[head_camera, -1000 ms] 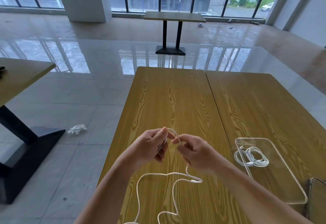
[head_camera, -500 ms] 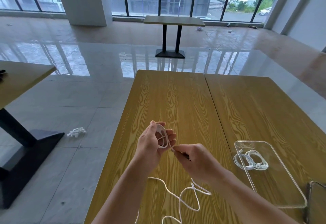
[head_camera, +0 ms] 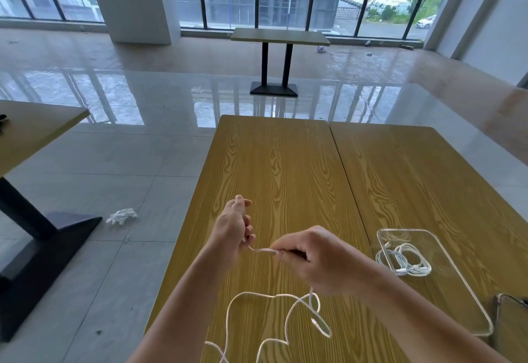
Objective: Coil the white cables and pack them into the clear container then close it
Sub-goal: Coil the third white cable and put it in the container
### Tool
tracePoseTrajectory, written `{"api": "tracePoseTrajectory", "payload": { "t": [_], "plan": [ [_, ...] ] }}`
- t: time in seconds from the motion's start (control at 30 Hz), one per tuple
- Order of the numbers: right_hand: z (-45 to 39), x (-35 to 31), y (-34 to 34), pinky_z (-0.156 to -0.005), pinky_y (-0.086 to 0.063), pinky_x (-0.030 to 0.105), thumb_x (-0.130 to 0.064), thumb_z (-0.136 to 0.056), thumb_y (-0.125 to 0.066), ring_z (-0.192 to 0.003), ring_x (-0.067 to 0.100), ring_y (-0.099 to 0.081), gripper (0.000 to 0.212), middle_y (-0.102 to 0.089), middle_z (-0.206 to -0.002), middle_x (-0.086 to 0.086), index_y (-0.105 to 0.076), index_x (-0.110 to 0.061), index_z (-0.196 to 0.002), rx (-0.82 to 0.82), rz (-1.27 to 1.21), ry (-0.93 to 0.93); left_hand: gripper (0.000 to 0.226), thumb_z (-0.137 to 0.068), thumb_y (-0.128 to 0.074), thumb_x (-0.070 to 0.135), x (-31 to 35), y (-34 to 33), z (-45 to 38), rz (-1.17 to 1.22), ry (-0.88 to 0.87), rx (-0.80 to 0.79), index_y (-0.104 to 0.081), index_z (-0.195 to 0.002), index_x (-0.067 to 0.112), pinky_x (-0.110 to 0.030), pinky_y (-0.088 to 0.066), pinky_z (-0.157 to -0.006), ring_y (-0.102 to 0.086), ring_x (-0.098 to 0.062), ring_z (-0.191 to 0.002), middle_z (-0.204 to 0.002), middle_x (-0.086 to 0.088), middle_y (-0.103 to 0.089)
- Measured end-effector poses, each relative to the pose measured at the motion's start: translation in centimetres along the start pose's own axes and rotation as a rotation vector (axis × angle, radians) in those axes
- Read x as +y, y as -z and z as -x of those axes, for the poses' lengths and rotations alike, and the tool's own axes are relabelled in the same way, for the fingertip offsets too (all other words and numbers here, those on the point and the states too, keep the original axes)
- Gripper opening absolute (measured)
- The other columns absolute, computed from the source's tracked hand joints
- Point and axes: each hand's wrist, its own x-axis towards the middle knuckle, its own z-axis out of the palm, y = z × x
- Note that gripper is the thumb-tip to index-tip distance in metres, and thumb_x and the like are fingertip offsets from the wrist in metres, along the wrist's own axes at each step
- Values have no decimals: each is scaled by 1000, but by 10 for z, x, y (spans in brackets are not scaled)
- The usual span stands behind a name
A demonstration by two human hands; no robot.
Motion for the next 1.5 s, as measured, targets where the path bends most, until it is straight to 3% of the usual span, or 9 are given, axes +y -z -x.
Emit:
{"api": "tracePoseTrajectory", "payload": {
  "t": [0.17,0.3,0.57,0.73,0.83,1.0,1.17,1.27,1.5],
  "plan": [
    [-14,3,11,-44,-39,20,-17,-99,-57,-45,5,-47,19,-56,-57,-11,-74,-19,-94,215,8,12,46,-104,-31,52,2,-14,21,-236,14,-257,-59,-102,15,-25,-35,-50,-42,-11,-59,-69,-1,-48],
    [-19,6,18,-50,-42,13,-16,-97,-61,-51,3,-56,16,-63,-61,-12,-75,-18,-91,340,22,4,57,-99,-31,61,2,-17,30,-238,72,-387,-59,-92,12,-23,-34,-48,-46,-9,-55,-64,3,-57],
    [-21,12,17,-59,-49,13,-14,-92,-69,-65,2,-66,10,-69,-68,-13,-75,-19,-86,378,-46,-9,46,-92,-45,53,2,-12,39,-249,14,-637,-56,-104,10,-26,-39,-52,-52,-14,-60,-79,-4,-62],
    [-21,14,20,-63,-52,15,-17,-91,-71,-68,2,-67,8,-72,-71,-9,-77,-21,-87,320,-125,-66,33,-105,-37,38,0,-3,39,-205,4,-721,-54,-103,9,-26,-38,-50,-50,-16,-60,-78,-8,-59],
    [-18,15,29,-66,-53,14,-19,-92,-70,-73,-3,-67,9,-73,-78,-12,-77,-24,-93,306,-107,-118,35,-102,-41,41,-2,2,34,-144,-9,-701,-55,-99,9,-26,-40,-48,-51,-17,-60,-77,-10,-59],
    [-9,26,51,-46,-40,4,-13,-98,-61,-49,-17,-54,16,-55,-50,-38,-75,-18,-101,367,-62,-232,40,-104,-32,36,8,18,26,25,-86,-453,-57,-97,5,-30,-48,-50,-58,-22,-61,-78,-15,-64],
    [-10,27,40,-44,-40,10,-19,-98,-60,-45,-7,-53,17,-64,-64,-10,-75,-16,-103,285,34,-267,44,-107,-31,34,14,8,21,92,-150,-197,-59,-109,0,-44,-61,-72,-71,-33,-81,-95,-23,-72],
    [-12,22,26,-52,-45,11,-22,-99,-58,-56,-7,-58,17,-65,-76,-10,-74,-19,-104,189,77,-247,43,-107,-34,34,12,-3,21,250,-128,-107,-59,-115,-1,-44,-61,-75,-72,-35,-92,-105,-27,-72],
    [-13,13,2,-67,-57,21,-26,-97,-61,-70,5,-67,17,-71,-86,-8,-74,-21,-108,48,84,-179,41,-105,-40,40,8,-14,18,426,2,-44,-62,-109,5,-39,-58,-65,-63,-24,-69,-77,-12,-62]
  ]
}}
